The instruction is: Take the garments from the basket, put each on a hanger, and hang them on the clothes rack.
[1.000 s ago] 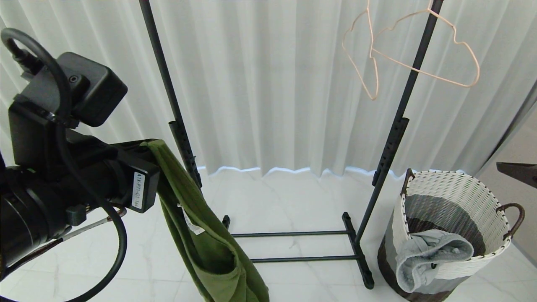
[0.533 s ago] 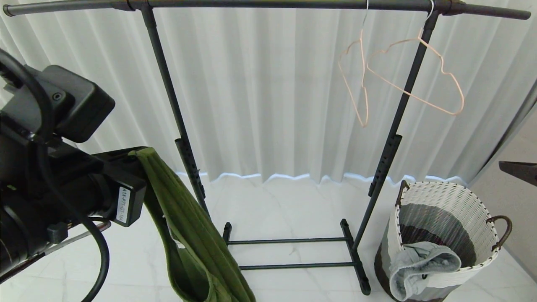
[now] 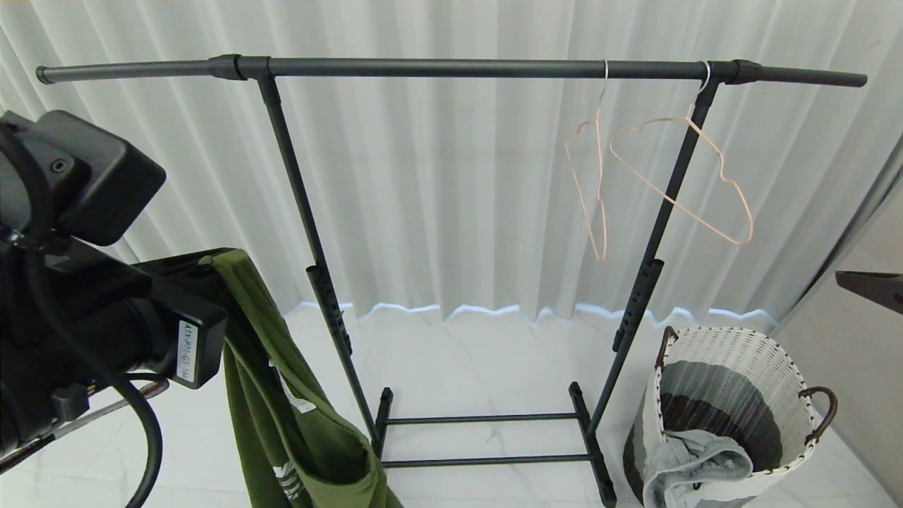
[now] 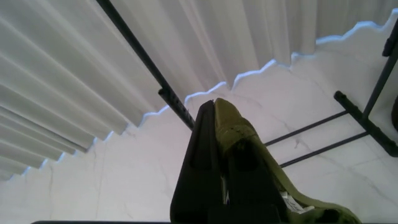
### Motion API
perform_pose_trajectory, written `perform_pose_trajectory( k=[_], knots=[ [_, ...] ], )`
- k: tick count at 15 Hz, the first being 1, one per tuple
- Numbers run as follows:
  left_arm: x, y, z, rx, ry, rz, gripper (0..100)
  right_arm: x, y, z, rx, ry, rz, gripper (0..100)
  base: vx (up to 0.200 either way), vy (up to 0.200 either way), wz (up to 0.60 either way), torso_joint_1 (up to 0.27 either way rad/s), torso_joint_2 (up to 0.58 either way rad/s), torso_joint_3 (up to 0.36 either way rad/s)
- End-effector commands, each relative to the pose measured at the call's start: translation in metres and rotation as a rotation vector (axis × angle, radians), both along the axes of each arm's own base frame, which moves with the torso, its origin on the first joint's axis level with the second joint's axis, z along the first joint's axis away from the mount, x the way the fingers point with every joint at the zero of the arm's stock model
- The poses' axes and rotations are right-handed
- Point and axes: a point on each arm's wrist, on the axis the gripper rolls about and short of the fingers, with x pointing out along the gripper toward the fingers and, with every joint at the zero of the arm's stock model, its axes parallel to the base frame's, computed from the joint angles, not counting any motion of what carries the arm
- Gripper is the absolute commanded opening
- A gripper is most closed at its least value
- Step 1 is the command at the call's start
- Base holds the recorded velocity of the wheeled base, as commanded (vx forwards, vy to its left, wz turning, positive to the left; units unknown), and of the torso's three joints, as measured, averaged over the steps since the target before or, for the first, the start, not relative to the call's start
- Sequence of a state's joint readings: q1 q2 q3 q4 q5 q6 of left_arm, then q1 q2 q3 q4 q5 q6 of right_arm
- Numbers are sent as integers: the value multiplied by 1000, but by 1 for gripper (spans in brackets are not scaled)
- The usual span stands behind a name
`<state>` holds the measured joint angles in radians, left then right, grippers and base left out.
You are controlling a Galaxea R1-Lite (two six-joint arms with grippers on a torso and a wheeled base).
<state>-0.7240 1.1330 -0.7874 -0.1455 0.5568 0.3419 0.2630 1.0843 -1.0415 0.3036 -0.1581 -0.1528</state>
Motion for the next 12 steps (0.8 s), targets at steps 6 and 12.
perform_pose_trajectory(
  k=[6, 12],
  knots=[
    [0, 0, -2, 8, 5, -1, 0, 2, 0, -6, -6, 16, 0, 100, 0, 0, 0, 185, -410, -224],
    [0, 0, -1, 10, 3, -3, 0, 6, 2, -12, -21, -31, 12, 100, 33, -133, 0, 13, -23, -8]
  ],
)
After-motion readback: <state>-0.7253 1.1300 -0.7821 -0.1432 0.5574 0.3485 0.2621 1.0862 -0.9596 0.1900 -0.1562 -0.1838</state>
